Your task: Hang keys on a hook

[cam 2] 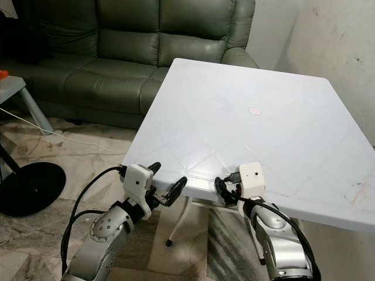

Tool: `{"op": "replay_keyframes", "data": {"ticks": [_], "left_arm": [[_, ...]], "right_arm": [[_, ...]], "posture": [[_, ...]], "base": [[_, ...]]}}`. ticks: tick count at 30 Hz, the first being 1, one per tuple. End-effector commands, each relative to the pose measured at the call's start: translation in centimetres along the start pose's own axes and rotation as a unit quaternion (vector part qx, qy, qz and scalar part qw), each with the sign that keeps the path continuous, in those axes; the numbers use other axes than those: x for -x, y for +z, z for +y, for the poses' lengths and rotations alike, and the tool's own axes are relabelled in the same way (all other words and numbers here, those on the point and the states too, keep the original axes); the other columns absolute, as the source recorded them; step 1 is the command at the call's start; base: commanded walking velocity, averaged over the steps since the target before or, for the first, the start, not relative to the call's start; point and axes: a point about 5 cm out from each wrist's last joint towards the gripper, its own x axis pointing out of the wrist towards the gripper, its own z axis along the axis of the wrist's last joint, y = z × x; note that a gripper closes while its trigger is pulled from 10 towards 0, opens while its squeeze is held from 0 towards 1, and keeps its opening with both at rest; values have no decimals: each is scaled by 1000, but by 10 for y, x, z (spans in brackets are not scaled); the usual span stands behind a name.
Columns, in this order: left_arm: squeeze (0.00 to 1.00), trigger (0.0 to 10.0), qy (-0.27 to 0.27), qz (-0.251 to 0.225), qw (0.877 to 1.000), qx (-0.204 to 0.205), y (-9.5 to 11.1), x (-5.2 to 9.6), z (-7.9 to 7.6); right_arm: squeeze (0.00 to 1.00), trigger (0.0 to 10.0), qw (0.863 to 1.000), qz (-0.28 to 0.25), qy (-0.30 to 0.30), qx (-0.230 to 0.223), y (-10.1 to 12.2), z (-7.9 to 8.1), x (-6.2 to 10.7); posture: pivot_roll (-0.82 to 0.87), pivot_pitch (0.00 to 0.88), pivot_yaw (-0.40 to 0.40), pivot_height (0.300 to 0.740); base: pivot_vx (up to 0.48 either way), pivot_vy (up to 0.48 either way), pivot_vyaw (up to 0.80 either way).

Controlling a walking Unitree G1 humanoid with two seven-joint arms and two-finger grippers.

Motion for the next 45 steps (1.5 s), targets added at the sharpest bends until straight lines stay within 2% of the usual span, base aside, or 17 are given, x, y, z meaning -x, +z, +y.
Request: {"op": "replay_keyframes", "data": {"ticks": [1, 11, 12, 14, 15, 16, 17, 24, 26, 27, 28, 33, 34, 36, 40, 44, 45], "left_arm": [[0, 10000, 0, -7, 1000, 0, 5, -2, -2], [0, 10000, 7, -6, 1000, 5, 4, -1, -4], [0, 10000, 8, -6, 1000, 6, 4, -1, -4], [0, 10000, 9, -6, 1000, 6, 5, -1, -4], [0, 10000, 9, -6, 1000, 6, 5, -1, -4], [0, 10000, 10, -6, 1000, 7, 5, -2, -4], [0, 10000, 10, -6, 1000, 7, 5, -2, -4], [0, 10000, 9, -6, 1000, 8, 6, -2, -5], [0, 10000, 10, -6, 1000, 7, 6, -2, -5], [0, 10000, 10, -5, 1000, 8, 6, -2, -5], [0, 10000, 10, -5, 1000, 8, 6, -2, -5], [0, 10000, 11, -3, 1000, 8, 6, -2, -5], [0, 10000, 11, -3, 1000, 8, 5, -2, -5], [0, 10000, 11, -3, 1000, 8, 5, -3, -6], [0, 10000, 11, -3, 1000, 7, 6, -3, -5], [0, 10000, 12, -4, 1000, 8, 7, -4, -5], [0, 10000, 11, -5, 1000, 8, 7, -4, -5]], "right_arm": [[0, 10000, 1000, 5, -14, -12, 1, -3, -2], [0, 9804, 997, -12, -68, -46, 10, -6, -10], [0, 7608, 995, -7, -82, -48, 10, -8, -11], [0, 7608, 994, -5, -93, -48, 10, -9, -11], [0, 2980, 994, -4, -101, -49, 10, -11, -12], [0, 745, 992, -2, -114, -50, 11, -13, -12], [0, 0, 991, 0, -122, -48, 11, -15, -13], [0, 118, 990, 1, -132, -47, 9, -15, -13], [0, 1490, 990, 3, -132, -50, 8, -15, -13], [0, 1412, 990, 1, -131, -49, 8, -15, -12], [0, 0, 990, -2, -129, -49, 9, -14, -12], [0, 0, 991, -7, -127, -47, 9, -14, -11], [0, 1098, 991, -2, -128, -48, 7, -15, -11], [0, 0, 991, -6, -126, -51, 8, -16, -11], [0, 0, 991, -9, -129, -46, 9, -17, -10], [0, 3020, 991, -5, -128, -41, 9, -19, -10], [0, 2078, 991, -5, -127, -40, 9, -19, -10]], "posture": [[-19, 39, -81, 714], [-15, 57, -86, 714], [-15, 58, -86, 714], [-15, 59, -86, 714], [-16, 59, -86, 714], [-17, 61, -86, 714], [-18, 61, -86, 714], [-21, 64, -84, 714], [-21, 66, -83, 714], [-21, 67, -83, 714], [-22, 67, -82, 714], [-24, 69, -81, 714], [-24, 68, -80, 714], [-24, 69, -80, 714], [-24, 68, -79, 714], [-25, 66, -78, 714], [-24, 66, -78, 714]], "base": [[0, 0, 0], [0, 0, 0], [0, 0, 0], [0, 0, 0], [0, 0, 0], [0, 0, 0], [0, 0, 0], [0, 0, 0], [0, 0, 0], [0, 0, 0], [0, 0, 0], [0, 0, 0], [0, 0, 0], [0, 0, 0], [0, 0, 0], [0, 0, 0], [0, 0, 0]]}}
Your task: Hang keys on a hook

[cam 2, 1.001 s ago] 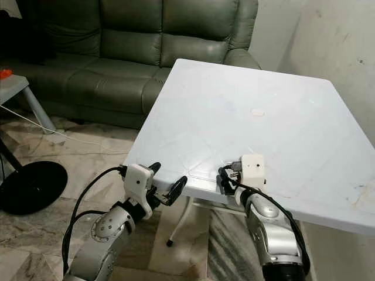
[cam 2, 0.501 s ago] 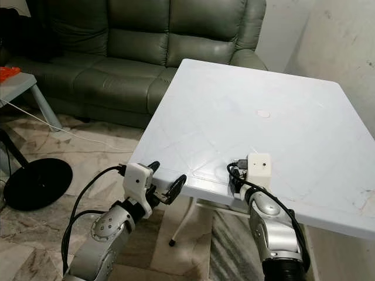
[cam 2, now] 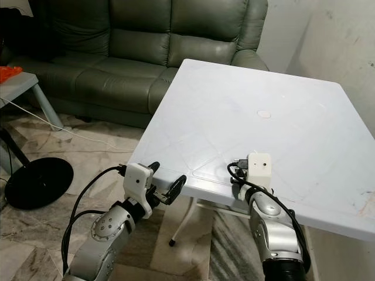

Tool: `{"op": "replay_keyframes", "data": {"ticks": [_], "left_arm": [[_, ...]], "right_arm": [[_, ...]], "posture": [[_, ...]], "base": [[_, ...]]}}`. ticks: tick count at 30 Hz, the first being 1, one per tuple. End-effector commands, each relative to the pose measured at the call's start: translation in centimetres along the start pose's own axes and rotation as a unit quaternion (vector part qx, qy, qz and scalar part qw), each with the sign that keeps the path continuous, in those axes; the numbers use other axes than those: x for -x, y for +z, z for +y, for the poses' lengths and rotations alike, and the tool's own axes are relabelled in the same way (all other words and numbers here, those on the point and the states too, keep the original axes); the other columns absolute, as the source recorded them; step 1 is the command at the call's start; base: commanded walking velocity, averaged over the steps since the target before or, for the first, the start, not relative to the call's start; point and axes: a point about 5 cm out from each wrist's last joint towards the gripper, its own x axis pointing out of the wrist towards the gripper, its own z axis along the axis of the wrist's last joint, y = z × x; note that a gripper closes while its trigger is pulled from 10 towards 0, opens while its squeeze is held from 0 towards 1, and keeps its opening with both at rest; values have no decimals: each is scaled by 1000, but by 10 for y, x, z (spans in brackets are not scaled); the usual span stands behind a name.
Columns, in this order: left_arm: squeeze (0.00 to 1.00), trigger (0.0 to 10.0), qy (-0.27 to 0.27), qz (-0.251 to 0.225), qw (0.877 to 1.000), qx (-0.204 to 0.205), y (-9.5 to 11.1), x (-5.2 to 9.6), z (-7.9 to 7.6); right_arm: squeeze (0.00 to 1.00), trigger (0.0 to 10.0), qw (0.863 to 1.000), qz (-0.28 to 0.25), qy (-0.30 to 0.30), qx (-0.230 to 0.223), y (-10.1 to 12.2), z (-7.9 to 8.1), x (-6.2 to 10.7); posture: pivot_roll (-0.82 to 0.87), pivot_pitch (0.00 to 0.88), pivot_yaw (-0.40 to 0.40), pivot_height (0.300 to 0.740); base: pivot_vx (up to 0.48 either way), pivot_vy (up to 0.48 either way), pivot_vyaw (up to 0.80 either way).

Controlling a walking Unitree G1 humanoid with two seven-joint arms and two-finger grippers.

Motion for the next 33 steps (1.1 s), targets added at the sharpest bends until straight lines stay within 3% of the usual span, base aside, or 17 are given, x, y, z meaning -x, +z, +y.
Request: {"op": "replay_keyframes", "data": {"ticks": [1, 2, 3, 4, 6, 25, 26, 27, 28, 29, 33], "left_arm": [[0, 10000, -4, -9, 1000, 1, 6, -3, -4], [0, 10000, -4, -9, 1000, 1, 6, -3, -4], [0, 10000, -4, -9, 1000, 1, 6, -3, -4], [0, 10000, -4, -9, 1000, 2, 6, -3, -4], [0, 10000, -3, -9, 1000, 3, 6, -4, -4], [0, 10000, -6, -12, 1000, 8, 8, -6, -4], [0, 10000, -6, -13, 1000, 7, 8, -6, -4], [0, 10000, -6, -13, 1000, 7, 8, -6, -5], [0, 10000, -6, -13, 1000, 8, 8, -6, -5], [0, 10000, -7, -13, 1000, 8, 8, -6, -5], [0, 10000, -6, -12, 1000, 8, 8, -6, -5]], "right_arm": [[0, 2549, 1000, 1, -3, 7, 1, -5, 1], [0, 2549, 1000, 2, -2, 9, 1, -6, 1], [0, 4549, 1000, 5, -2, 15, 1, -6, 1], [0, 5804, 1000, 8, 0, 21, 0, -7, 1], [0, 10000, 1000, 13, 5, 27, -1, -8, 1], [0, 10000, 998, 23, 3, 52, -6, -13, 1], [0, 8863, 999, 18, 2, 50, -6, -13, 1], [0, 8863, 999, 16, 0, 51, -5, -13, 2], [0, 5098, 999, 16, 0, 50, -5, -13, 2], [0, 0, 999, 12, 0, 46, -4, -12, 2], [0, 0, 999, 16, -5, 47, -4, -12, 1]], "posture": [[-25, 65, -78, 714], [-25, 65, -78, 714], [-26, 64, -79, 714], [-26, 64, -79, 714], [-27, 62, -80, 714], [-29, 42, -74, 714], [-29, 42, -74, 714], [-29, 42, -74, 714], [-30, 43, -74, 714], [-30, 43, -74, 714], [-30, 47, -74, 714]], "base": [[0, 0, 0], [0, 0, 0], [0, 0, 0], [0, 0, 0], [0, 0, 0], [0, 0, 0], [0, 0, 0], [0, 0, 0], [0, 0, 0], [0, 0, 0], [0, 0, 0]]}}
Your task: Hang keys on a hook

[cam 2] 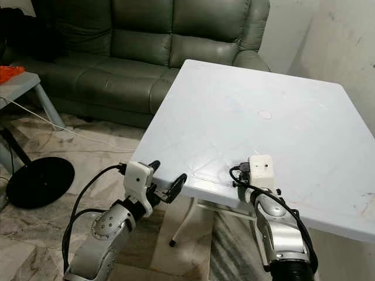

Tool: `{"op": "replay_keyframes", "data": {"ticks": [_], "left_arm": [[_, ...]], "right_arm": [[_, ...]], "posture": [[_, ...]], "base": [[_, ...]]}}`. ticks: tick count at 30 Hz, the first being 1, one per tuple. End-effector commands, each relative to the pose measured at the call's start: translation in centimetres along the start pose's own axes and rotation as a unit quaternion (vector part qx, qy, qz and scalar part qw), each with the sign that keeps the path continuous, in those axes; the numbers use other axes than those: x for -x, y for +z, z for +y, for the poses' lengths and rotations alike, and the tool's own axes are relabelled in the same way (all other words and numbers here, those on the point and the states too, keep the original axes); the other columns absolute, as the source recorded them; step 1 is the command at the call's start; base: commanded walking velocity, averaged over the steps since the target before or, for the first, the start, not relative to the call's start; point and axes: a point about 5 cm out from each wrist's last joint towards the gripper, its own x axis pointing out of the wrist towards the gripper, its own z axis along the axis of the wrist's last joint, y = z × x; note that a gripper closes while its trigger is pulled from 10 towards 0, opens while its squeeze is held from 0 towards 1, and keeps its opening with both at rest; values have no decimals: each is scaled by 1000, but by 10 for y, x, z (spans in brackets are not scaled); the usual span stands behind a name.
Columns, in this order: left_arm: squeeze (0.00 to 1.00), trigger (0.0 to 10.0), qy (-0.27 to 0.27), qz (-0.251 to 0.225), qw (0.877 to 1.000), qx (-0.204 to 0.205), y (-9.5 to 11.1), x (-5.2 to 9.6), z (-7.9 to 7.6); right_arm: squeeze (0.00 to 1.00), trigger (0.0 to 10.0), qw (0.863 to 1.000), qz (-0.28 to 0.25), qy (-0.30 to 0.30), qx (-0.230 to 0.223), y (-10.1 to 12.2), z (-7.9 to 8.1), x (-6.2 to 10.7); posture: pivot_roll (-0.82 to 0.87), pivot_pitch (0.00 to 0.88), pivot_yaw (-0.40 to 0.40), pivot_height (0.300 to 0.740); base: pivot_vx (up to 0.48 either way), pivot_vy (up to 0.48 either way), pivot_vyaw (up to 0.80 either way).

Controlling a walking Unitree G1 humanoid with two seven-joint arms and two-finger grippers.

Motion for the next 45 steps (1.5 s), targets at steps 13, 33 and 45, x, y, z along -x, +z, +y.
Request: {"op": "replay_keyframes", "data": {"ticks": [13, 33, 45], "left_arm": [[0, 10000, 6, -9, 1000, 7, 5, -3, -4], [0, 10000, 18, -16, 1000, 10, 9, -8, -1], [0, 10000, 80, -51, 995, 23, 26, -14, 35]], "right_arm": [[0, 0, 1000, -9, -12, -18, 3, -1, -1], [0, 0, 932, -288, 82, -203, 68, 0, 24], [0, 10000, 940, -308, 40, -144, 67, 12, 24]], "posture": [[-25, 59, -80, 714], [-23, 52, -82, 714], [-17, 30, -81, 714]], "base": [[0, 0, 0], [0, 0, 0], [0, 0, 0]]}}
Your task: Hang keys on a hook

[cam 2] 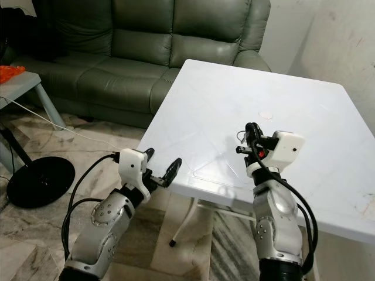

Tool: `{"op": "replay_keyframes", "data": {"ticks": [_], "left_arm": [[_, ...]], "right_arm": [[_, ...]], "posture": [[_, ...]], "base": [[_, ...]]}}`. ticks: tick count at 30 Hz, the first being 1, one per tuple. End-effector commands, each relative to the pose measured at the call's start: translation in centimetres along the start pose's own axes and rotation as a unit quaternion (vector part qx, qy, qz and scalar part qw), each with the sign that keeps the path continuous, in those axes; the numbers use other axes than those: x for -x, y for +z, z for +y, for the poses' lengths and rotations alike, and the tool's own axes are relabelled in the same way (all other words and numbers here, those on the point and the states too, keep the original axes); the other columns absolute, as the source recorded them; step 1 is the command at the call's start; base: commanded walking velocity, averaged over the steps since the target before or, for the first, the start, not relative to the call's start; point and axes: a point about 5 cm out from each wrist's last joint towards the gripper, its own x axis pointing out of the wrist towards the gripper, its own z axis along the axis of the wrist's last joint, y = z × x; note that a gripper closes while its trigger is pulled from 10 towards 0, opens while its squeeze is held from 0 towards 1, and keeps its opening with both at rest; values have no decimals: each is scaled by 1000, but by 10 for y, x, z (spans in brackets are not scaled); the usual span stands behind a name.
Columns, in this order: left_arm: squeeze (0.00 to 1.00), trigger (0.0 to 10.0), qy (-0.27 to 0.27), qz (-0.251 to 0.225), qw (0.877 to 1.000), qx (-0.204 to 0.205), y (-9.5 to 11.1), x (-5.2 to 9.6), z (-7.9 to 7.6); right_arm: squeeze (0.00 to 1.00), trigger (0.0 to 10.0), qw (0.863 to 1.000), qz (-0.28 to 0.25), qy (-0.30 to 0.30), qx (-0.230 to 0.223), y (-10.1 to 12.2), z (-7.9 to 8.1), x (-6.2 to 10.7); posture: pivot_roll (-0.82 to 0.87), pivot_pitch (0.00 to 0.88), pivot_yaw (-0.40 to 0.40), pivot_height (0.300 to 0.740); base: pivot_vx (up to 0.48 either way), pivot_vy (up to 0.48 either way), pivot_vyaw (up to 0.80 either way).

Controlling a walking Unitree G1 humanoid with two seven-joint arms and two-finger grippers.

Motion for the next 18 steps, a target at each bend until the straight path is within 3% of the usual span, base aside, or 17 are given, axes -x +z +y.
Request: {"op": "replay_keyframes", "data": {"ticks": [1, 4, 12, 18], "left_arm": [[0, 10000, 15, -9, 1000, 5, 3, -1, 7], [0, 10000, 52, -43, 998, -10, 18, -2, 30], [0, 10000, 69, -55, 996, -19, 12, 11, 41], [0, 10000, 94, -57, 993, 41, 5, 19, 46]], "right_arm": [[0, 10000, 1000, -2, -6, 14, -1, 0, 1], [0, 10000, 999, -13, -16, 33, -5, 7, 11], [0, 10000, 998, -4, -10, 61, -17, 17, 29], [0, 10000, 998, 14, -19, 57, -25, 22, 43]], "posture": [[-17, 30, -81, 714], [-10, 21, -83, 714], [-11, 5, -74, 714], [-5, 10, -79, 714]], "base": [[0, 0, 0], [0, 0, 0], [0, 0, 0], [0, 0, 0]]}}
